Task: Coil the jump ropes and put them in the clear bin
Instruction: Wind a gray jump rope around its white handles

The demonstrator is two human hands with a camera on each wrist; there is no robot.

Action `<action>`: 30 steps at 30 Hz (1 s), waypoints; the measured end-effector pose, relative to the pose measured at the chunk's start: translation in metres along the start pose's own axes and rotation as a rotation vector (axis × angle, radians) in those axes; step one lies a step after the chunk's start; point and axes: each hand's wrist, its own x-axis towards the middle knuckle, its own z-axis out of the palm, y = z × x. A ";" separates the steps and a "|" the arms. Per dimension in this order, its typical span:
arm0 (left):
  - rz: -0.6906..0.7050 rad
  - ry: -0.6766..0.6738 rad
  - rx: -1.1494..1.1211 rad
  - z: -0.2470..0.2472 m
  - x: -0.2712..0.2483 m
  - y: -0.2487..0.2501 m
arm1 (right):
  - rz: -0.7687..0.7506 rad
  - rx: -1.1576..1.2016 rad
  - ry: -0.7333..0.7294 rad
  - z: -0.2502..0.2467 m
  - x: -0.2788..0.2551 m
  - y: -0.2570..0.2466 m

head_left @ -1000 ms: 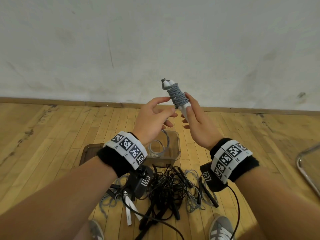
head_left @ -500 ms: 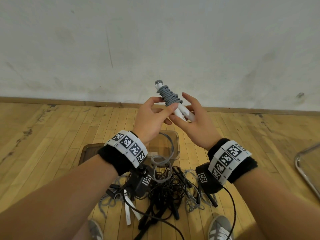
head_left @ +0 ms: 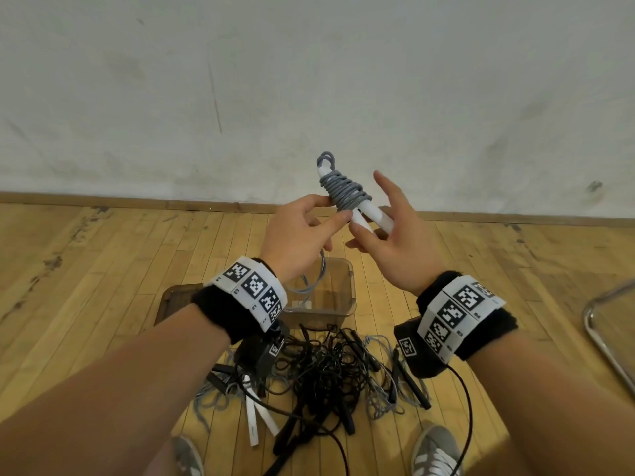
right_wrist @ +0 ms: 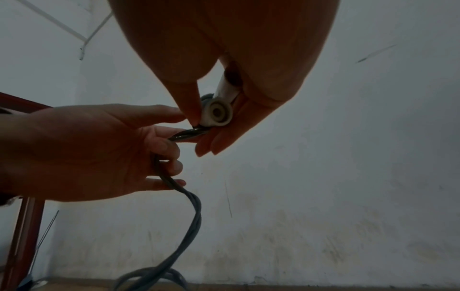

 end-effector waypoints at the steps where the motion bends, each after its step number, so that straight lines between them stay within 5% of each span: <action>1: -0.006 -0.003 -0.003 0.000 0.000 0.000 | -0.009 -0.044 0.017 0.000 0.001 0.001; 12: -0.090 -0.016 -0.202 0.003 -0.003 0.004 | 0.031 -0.306 0.052 -0.004 0.006 0.012; 30: -0.133 -0.010 -0.248 0.000 -0.008 0.006 | -0.051 -0.048 -0.053 0.006 0.004 0.006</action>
